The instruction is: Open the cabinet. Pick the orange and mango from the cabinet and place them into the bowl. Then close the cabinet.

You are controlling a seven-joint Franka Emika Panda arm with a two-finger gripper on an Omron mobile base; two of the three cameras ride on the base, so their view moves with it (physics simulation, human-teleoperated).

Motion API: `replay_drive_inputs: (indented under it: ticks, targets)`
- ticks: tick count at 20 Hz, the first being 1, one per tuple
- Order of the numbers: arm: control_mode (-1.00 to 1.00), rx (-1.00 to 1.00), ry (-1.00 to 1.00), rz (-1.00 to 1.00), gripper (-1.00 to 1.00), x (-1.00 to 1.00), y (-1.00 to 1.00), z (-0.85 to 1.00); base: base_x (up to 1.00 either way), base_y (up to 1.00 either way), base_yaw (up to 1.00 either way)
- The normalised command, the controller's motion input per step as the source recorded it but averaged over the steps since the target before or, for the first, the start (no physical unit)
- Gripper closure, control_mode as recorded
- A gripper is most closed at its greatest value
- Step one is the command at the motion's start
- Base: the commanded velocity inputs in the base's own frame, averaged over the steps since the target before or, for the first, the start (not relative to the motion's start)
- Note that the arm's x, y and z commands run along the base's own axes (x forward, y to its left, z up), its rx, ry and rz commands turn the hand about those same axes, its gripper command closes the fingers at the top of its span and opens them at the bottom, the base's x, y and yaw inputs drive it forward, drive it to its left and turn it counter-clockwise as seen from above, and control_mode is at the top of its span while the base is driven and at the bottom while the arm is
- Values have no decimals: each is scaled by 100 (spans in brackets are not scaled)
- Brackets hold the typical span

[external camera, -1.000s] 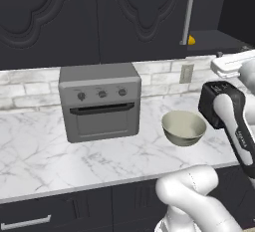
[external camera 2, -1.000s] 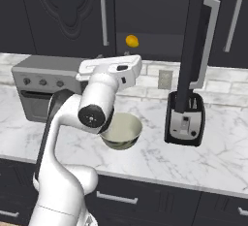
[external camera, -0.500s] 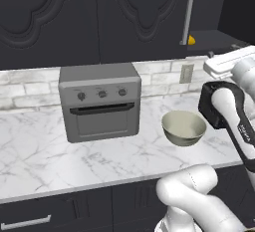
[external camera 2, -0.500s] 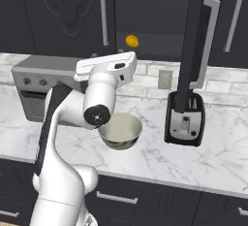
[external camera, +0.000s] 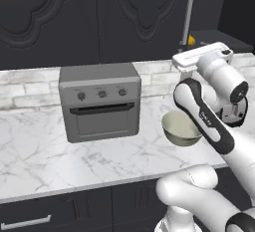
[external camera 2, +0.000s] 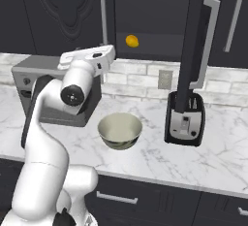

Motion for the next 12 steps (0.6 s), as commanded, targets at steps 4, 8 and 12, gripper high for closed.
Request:
replay_drive_inputs:
  ticks: [4, 8, 12]
  targets:
    - [-100, 4, 15, 0, -100, 41, 10, 11, 0, 0, 0]
    - [-100, 11, 10, -9, -100, 31, 0, 13, 0, 0, 0]
    - [-100, 17, 4, -7, -100, 2, -5, 21, 0, 0, 0]
